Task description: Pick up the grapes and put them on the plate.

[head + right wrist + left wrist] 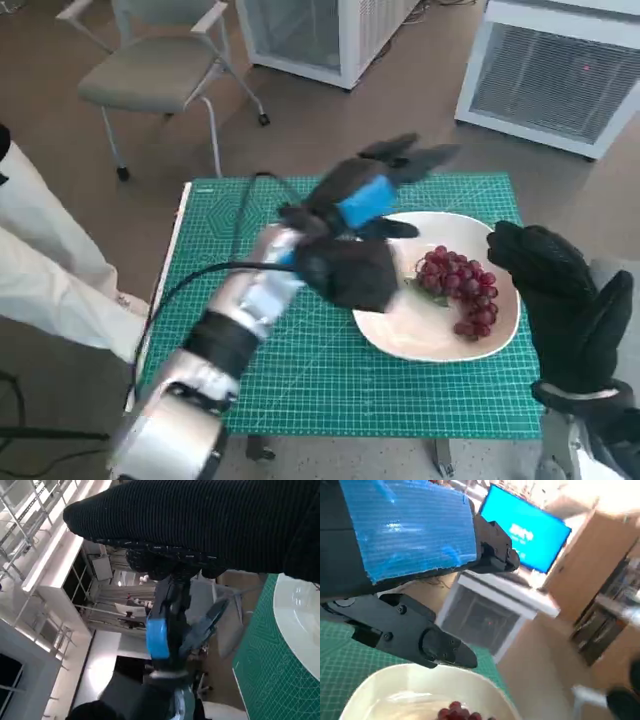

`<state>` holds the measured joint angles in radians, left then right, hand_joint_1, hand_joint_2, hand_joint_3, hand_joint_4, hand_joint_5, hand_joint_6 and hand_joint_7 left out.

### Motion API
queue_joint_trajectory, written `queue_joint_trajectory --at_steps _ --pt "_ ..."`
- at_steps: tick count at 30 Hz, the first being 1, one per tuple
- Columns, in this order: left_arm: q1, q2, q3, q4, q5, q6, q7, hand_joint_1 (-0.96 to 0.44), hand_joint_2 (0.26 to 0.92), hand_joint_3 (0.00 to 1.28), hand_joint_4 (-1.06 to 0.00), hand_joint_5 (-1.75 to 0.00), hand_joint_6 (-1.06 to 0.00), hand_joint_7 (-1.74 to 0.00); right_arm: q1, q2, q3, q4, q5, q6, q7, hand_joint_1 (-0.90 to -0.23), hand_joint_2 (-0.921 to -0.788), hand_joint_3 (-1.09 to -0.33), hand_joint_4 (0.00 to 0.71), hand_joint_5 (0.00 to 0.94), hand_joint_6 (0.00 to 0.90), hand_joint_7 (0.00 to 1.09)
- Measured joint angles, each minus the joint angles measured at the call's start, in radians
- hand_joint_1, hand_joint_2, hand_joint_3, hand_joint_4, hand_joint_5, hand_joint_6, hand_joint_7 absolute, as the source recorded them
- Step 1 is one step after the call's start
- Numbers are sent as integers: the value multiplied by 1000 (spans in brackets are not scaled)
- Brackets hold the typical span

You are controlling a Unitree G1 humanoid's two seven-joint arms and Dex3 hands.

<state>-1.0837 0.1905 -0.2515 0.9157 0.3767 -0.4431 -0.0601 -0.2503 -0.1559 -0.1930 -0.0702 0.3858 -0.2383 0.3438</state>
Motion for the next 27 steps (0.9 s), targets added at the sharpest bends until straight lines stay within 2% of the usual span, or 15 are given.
queue_joint_trajectory --at_steps 8,17,21,27 --pt "156 22 185 -19 -321 -93 -220 -394 918 2 -206 -11 -339 -7 -3 -1 0 0 1 0 2 -345 -921 -624 393 853 219 1017" --pt "334 1 369 -26 -644 -114 -507 -315 913 0 -243 -13 -359 -11 -8 -3 1 0 1 15 2 -344 -921 -623 395 849 221 1014" --pt "387 -5 409 -38 -708 -106 -571 -292 914 0 -292 -24 -391 -19 -12 -8 0 2 1 15 4 -342 -921 -623 397 847 223 1012" --pt "437 -15 437 -86 -753 -98 -618 -257 914 0 -348 -28 -404 -12 -21 -20 0 12 1 15 11 -341 -921 -624 398 844 224 1009"
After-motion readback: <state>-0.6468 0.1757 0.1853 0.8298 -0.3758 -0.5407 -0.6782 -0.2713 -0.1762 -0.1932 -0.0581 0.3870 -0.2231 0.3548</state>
